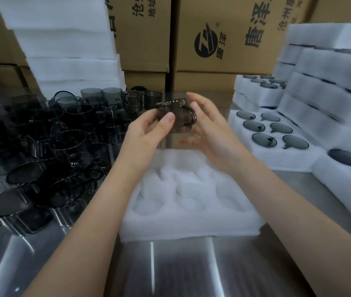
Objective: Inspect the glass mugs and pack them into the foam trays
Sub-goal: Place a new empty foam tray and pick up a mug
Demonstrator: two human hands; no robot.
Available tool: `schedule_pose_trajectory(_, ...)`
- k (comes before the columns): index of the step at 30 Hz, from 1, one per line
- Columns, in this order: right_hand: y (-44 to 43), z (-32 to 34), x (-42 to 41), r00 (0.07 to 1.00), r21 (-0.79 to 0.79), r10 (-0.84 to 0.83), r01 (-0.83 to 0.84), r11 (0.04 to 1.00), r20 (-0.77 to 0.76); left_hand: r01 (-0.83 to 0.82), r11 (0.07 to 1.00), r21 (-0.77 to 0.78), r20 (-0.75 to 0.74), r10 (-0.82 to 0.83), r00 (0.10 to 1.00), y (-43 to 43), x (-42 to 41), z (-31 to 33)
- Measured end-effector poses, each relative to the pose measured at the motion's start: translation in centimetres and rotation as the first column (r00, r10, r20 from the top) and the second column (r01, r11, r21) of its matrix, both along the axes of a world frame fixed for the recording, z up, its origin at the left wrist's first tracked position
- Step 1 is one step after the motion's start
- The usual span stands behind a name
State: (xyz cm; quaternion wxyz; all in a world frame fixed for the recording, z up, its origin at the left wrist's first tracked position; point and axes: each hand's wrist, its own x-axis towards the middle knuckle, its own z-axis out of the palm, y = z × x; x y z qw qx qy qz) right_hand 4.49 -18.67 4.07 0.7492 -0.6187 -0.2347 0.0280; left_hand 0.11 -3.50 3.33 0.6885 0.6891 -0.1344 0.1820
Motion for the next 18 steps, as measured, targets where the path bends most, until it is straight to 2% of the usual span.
schedule_pose_trajectory(2, 0.10, -0.09, -0.06, 0.993, -0.003, 0.117, -0.117, 0.993, -0.031, 0.016, 0.993, 0.116, -0.007, -0.015, 1.000, -0.18, 0.05, -0.16)
schedule_pose_trajectory(4, 0.10, -0.15, -0.31, 0.993, -0.001, 0.121, -0.121, 0.993, -0.015, -0.049, 0.989, 0.142, -0.013, 0.051, 0.999, -0.14, 0.13, -0.25)
schedule_pose_trajectory(6, 0.12, -0.23, -0.46, 0.998, -0.060, 0.009, -0.006, 0.998, 0.066, -0.140, 0.978, 0.156, 0.074, 0.130, 0.989, 0.05, 0.04, -0.27)
schedule_pose_trajectory(8, 0.18, -0.47, -0.41, 0.982, -0.117, -0.101, 0.120, 0.986, 0.161, -0.155, 0.949, 0.276, 0.159, 0.114, 0.981, 0.05, -0.10, -0.29)
schedule_pose_trajectory(10, 0.30, -0.68, -0.24, 0.962, -0.127, -0.183, 0.211, 0.969, 0.204, -0.144, 0.899, 0.413, 0.178, 0.076, 0.981, -0.26, -0.19, -0.38)
schedule_pose_trajectory(13, 0.43, -0.68, -0.17, 0.941, -0.162, -0.246, 0.287, 0.944, 0.234, -0.181, 0.883, 0.434, 0.197, 0.103, 0.975, -0.58, -0.13, -0.40)
schedule_pose_trajectory(18, 0.30, -0.02, -0.56, 0.981, -0.073, -0.190, 0.192, 0.979, 0.031, -0.198, 0.896, 0.397, 0.229, 0.112, 0.967, -0.16, -0.27, -0.46)
